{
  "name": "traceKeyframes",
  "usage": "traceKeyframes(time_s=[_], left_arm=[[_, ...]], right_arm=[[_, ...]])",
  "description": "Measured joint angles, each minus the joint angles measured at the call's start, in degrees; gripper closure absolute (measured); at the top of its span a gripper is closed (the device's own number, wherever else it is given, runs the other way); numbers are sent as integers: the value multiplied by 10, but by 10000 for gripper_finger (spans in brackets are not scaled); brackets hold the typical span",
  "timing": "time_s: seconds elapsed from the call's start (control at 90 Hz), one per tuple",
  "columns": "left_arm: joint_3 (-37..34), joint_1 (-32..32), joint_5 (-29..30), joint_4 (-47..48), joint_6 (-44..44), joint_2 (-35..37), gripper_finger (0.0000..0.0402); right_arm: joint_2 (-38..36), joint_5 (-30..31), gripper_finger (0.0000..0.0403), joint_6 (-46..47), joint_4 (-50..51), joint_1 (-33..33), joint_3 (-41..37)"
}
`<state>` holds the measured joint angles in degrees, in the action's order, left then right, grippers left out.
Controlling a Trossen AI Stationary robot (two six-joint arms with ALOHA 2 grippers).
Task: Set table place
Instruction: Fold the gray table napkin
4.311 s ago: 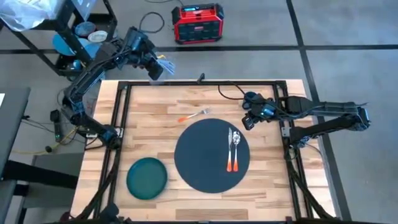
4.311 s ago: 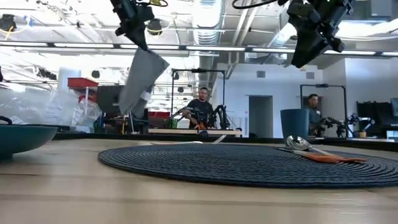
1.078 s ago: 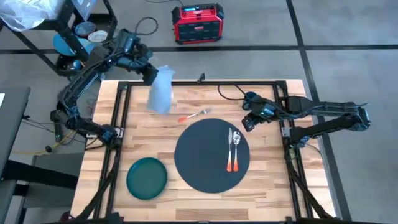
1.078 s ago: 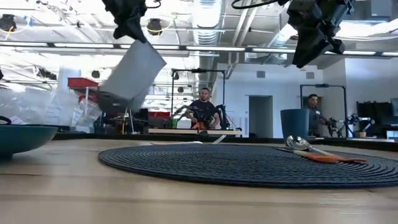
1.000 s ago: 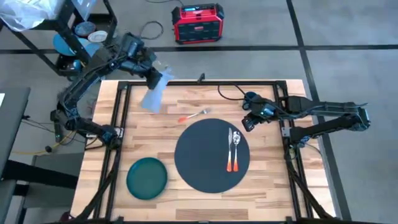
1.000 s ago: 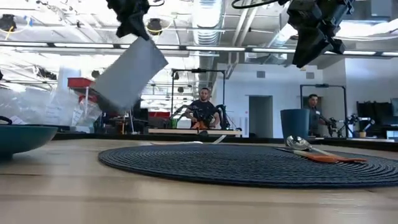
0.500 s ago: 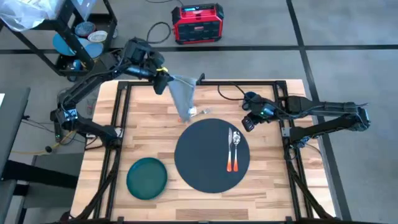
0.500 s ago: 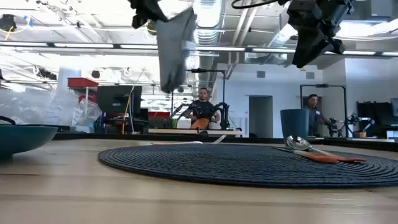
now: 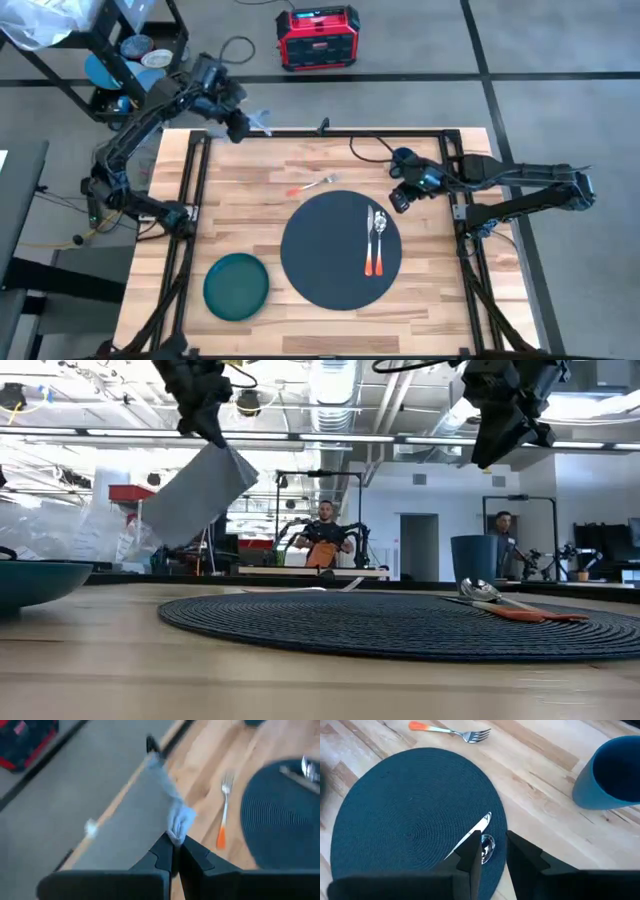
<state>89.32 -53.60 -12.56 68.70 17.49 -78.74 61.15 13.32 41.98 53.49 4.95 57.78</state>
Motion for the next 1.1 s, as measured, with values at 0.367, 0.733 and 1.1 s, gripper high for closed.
traceKeyframes(time_s=[0.367,0.733,1.1], left_arm=[[-120,78,-17,-90,-68,14,401],[-113,51,-39,-135,-154,111,401],[-113,177,-17,-266,-315,213,401]], right_arm=[[0,0,330,0,0,-10,0],[0,0,330,2,0,-12,0],[0,1,330,2,-1,-6,0]])
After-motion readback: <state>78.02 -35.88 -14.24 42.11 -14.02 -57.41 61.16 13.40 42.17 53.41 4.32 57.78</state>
